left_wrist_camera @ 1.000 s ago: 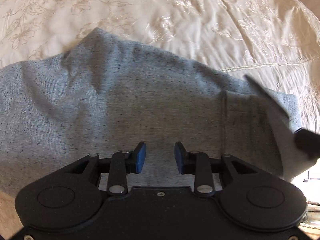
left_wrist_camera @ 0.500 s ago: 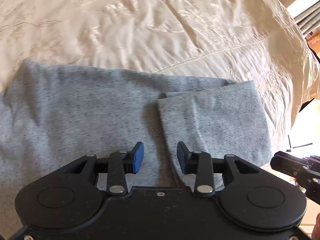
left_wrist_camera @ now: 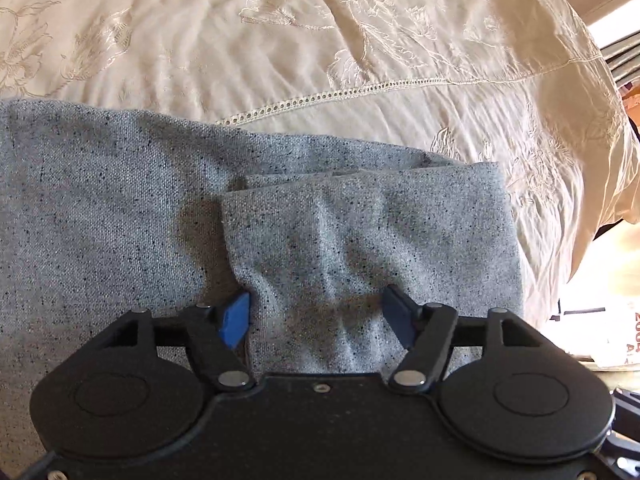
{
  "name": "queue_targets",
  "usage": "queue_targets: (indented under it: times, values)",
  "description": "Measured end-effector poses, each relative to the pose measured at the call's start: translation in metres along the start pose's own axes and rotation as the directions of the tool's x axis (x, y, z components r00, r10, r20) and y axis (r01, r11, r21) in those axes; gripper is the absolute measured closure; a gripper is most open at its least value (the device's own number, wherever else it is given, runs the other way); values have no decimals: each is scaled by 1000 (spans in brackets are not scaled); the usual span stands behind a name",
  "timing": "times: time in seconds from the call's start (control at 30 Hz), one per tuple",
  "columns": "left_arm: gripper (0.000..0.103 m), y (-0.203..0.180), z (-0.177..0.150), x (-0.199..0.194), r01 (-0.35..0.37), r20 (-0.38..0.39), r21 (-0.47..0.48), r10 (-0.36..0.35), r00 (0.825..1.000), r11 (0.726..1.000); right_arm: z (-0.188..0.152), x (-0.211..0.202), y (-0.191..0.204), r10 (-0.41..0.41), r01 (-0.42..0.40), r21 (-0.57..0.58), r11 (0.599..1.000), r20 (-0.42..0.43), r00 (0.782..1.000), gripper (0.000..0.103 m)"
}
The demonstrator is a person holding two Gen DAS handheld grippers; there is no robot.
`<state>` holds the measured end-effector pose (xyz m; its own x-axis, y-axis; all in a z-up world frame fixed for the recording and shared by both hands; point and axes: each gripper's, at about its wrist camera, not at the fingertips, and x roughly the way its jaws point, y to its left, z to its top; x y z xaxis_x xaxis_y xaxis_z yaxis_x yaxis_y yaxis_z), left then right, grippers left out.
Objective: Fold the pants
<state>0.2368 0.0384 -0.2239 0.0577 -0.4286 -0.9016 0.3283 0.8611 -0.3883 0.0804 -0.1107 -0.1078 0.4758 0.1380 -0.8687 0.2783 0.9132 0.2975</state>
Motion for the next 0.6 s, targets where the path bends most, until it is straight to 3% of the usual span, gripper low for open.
queue_targets:
  times: [0.07,0.1,0.13,0.2,0.3,0.4,0.5,0.6]
  values:
    - [65,-3,-1,-5,-68,14,-6,68,998,998,-4,-3,-4,-2,1,-33,999,-22,1000,86]
    - [81,0,-2,-13,-35,26,-29,36,999,999,-7,-3,-7,-6,4,-50,999,-37,999,86]
    - [83,3,-3,-22,-2,42,-59,4,999,998,-9,-2,-9,-12,9,-68,998,-49,999,86]
    - [83,10,-4,-46,13,78,-108,-5,997,994,-13,-2,-13,-22,16,-99,995,-65,998,86]
    - [83,17,-4,-65,-36,93,-119,48,995,992,-15,1,-17,-25,12,-141,990,-84,996,86]
    - [74,26,-1,-59,-37,49,-110,43,998,993,-11,5,-17,-3,-10,-163,987,-81,997,86]
    - [69,28,0,-45,-89,-23,-77,87,996,993,-2,12,-16,16,-26,-170,985,-58,998,86]
    - [67,23,0,-45,-152,16,-49,153,988,987,10,20,-13,16,-20,-184,983,-22,1000,86]
